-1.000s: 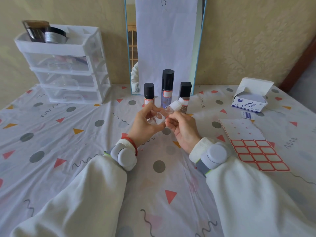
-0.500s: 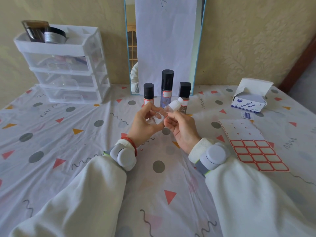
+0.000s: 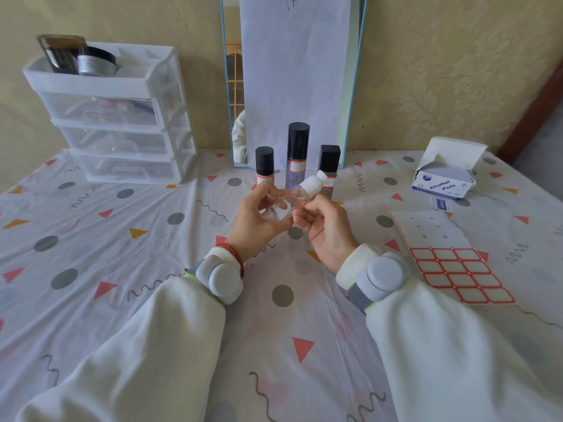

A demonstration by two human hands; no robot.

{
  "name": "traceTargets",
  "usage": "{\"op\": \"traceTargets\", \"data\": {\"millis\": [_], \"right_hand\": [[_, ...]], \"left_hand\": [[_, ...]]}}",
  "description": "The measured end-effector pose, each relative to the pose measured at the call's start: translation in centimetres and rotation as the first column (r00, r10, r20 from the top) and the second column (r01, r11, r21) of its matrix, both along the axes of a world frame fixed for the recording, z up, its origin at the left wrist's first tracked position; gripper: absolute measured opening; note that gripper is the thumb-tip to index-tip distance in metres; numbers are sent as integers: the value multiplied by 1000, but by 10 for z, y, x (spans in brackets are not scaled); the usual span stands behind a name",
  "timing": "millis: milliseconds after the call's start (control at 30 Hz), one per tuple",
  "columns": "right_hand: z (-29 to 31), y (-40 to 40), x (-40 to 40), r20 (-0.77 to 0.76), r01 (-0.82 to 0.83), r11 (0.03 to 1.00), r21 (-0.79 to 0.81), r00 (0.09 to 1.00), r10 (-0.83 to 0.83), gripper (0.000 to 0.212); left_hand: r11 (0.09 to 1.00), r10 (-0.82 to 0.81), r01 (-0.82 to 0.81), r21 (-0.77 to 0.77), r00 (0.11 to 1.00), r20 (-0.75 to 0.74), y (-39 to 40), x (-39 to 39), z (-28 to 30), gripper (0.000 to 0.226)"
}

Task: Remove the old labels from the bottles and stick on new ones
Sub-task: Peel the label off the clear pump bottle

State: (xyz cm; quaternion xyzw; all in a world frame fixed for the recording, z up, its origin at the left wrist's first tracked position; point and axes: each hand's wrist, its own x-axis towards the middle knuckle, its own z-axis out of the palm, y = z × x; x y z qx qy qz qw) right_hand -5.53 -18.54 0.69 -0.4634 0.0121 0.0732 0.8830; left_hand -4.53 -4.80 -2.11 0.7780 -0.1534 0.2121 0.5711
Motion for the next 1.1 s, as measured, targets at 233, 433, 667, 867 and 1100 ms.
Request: {"op": "traceTargets", "data": {"millis": [233, 433, 667, 867, 1100], "right_hand": [[-2, 2, 2, 27, 35, 992, -120, 999, -32, 11], [0, 3, 4, 32, 20, 997, -70, 999, -18, 26], [-5, -1, 5, 59, 120, 980, -161, 992, -112, 9], [-8, 0, 2, 71, 81, 969, -234, 995, -66, 8], [-6, -2, 0, 85, 85, 965, -250, 994, -65, 6]], "left_hand": [[1000, 2, -2, -7, 1000, -28, 0, 0, -1, 34], [999, 9, -10, -44, 1000, -17, -1, -1, 0, 35], [989, 149, -149, -6, 985, 82, 1, 0, 1, 48], [982, 157, -173, 74, 970, 183, 3, 1, -2, 44], [962, 187, -221, 158, 961, 205, 5, 1, -2, 35]]}}
